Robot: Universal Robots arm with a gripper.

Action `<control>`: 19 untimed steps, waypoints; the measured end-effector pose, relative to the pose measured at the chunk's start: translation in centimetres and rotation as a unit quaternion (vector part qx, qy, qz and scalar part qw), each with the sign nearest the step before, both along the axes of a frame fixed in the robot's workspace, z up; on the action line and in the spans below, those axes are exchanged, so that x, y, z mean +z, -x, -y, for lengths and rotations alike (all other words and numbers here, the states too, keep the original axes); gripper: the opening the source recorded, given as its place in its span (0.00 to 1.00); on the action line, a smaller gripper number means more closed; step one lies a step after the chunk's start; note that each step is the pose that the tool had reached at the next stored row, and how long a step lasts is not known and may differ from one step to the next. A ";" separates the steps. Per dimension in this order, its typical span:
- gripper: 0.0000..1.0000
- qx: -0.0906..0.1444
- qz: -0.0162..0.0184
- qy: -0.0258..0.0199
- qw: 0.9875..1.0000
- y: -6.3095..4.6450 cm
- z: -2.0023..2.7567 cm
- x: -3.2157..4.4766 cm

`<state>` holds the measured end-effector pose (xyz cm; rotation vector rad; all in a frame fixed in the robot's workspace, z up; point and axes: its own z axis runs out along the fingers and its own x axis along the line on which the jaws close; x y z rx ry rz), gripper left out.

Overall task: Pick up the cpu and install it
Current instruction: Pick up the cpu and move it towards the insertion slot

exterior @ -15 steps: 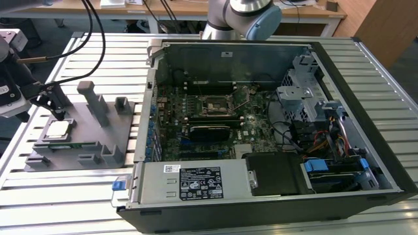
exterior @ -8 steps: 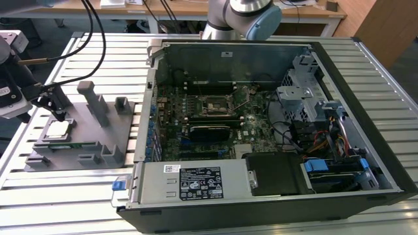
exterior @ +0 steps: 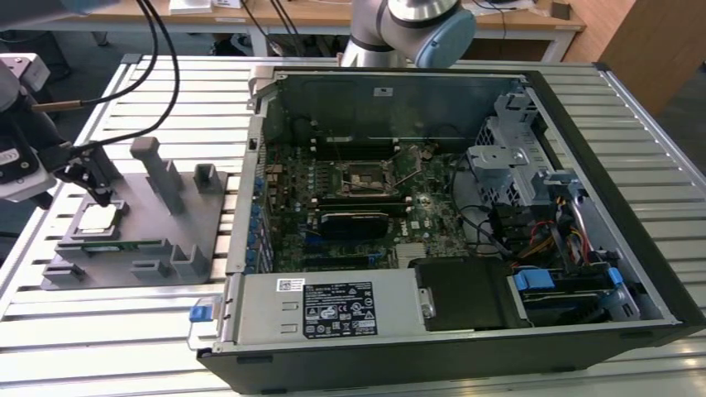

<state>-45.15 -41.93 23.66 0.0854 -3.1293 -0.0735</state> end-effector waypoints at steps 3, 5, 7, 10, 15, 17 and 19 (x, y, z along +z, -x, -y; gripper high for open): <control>0.76 0.000 0.000 0.000 1.000 0.0 0.00 -0.13; 0.76 0.000 0.000 0.000 1.000 0.0 0.00 -0.20; 0.76 0.000 0.000 0.000 1.000 0.0 0.00 -0.26; 0.76 0.000 0.000 0.000 1.000 0.0 0.00 -0.36; 0.76 0.000 0.000 0.000 1.000 0.0 0.00 -0.59; 0.76 0.000 0.000 0.000 1.000 0.0 0.00 -0.75; 0.76 0.000 0.000 0.000 1.000 0.0 0.00 -0.97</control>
